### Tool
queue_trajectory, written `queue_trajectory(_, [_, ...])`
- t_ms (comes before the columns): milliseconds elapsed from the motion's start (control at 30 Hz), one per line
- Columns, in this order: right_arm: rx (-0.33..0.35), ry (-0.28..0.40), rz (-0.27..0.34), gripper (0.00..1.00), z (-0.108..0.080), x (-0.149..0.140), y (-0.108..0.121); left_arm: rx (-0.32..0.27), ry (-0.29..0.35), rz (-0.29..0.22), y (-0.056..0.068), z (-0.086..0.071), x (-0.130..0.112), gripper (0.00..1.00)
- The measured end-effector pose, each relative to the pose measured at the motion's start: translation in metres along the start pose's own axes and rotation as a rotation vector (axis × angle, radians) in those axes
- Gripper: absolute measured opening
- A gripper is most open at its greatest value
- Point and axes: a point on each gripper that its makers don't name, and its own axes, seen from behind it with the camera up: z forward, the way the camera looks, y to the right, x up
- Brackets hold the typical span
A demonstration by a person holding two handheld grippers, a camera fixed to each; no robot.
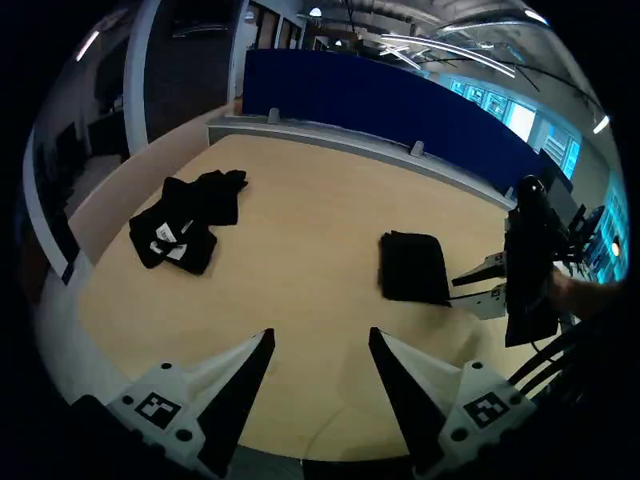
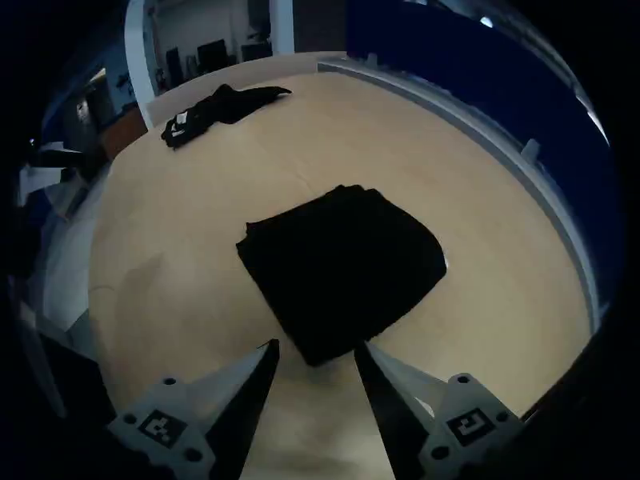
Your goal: Fold towel
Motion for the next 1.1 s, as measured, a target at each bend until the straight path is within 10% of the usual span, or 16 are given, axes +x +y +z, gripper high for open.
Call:
queue_trajectory(333, [-0.03, -0.029, 0.019, 0.62, 0.012, -0.015, 0.001, 0.001, -0.001, -0.003, 0.001, 0.0, 0.001, 0.87])
queue_trajectory(833, [-0.029, -0.012, 0.081, 0.05, 0.013, -0.017, 0.005, 0.003, -0.004, -0.008, 0.002, 0.001, -0.001, 0.87])
queue_trajectory(1100, [-0.015, 0.022, 0.076, 0.02, 0.005, -0.007, 0.004, -0.004, -0.004, -0.001, 0.005, 0.003, 0.001, 0.87])
